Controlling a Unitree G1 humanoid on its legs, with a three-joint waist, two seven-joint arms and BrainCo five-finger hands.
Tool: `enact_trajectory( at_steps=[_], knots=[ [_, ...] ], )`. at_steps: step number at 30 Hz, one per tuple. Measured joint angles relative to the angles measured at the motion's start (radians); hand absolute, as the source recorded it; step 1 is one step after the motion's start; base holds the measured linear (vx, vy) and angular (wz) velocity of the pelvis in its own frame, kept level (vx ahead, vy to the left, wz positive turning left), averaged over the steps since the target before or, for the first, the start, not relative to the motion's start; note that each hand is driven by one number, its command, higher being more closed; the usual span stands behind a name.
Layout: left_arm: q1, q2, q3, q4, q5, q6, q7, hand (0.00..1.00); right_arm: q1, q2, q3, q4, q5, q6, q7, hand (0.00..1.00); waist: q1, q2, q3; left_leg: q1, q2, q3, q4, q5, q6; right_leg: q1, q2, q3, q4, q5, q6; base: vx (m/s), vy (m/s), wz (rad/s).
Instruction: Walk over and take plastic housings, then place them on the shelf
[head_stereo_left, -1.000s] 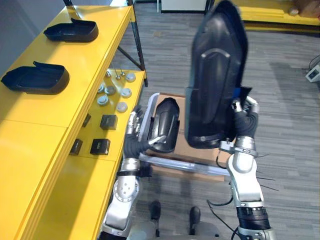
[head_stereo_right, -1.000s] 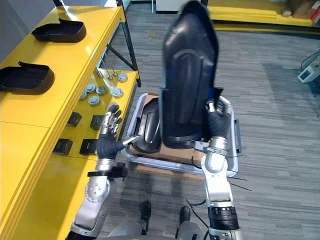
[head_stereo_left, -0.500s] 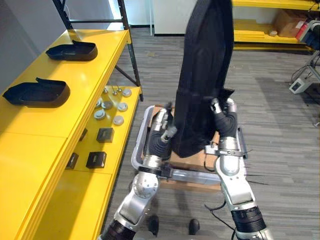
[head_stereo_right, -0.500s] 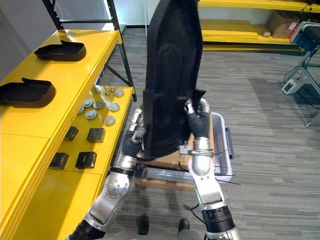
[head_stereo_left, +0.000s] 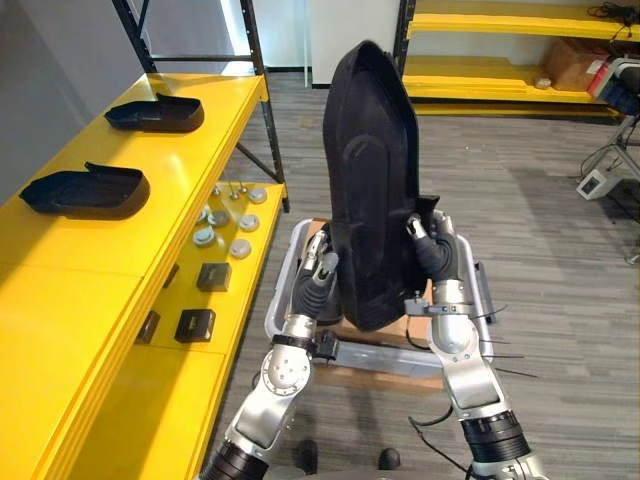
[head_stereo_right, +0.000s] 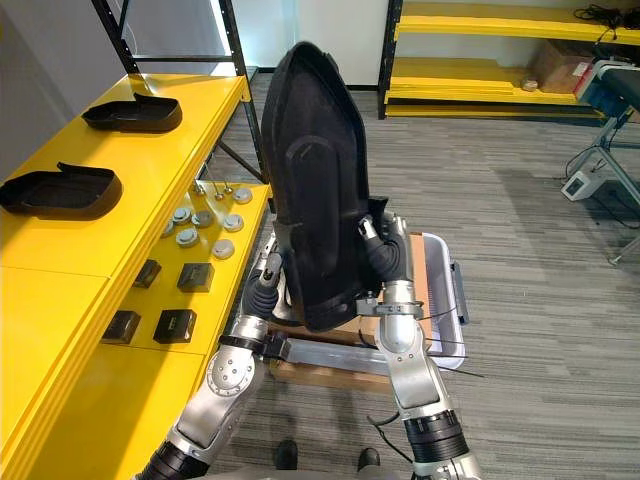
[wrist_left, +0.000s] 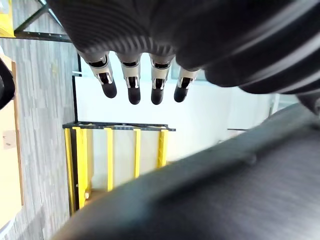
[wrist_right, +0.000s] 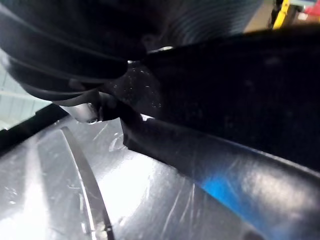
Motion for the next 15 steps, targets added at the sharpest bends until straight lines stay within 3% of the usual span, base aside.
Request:
enact_trajectory(
  at_steps=[5,15],
  knots=[
    [0.033,-0.015,0.021,-0.005,0.0,0.0,-0.014,0.0,0.001,0.0,-0.067,0.061,-0.014,0.045,-0.017,1.0,0.002,-0.002,-0.002,0.0,-0.001,-0.006,0.0,0.0,0.0,0.004,-0.001,-0.007,-0.001,-0.001,0.001,-0.01,-0.012,0.04],
    [0.106,-0.033,0.059,-0.051,0.027,-0.001,-0.029,0.0,0.001,0.011,-0.107,0.061,-0.013,0.049,-0.02,1.0,0.003,-0.003,-0.003,0.006,-0.001,-0.012,0.0,0.0,0.0,0.012,-0.001,-0.012,-0.001,-0.004,0.003,-0.02,-0.006,0.01]
  ],
)
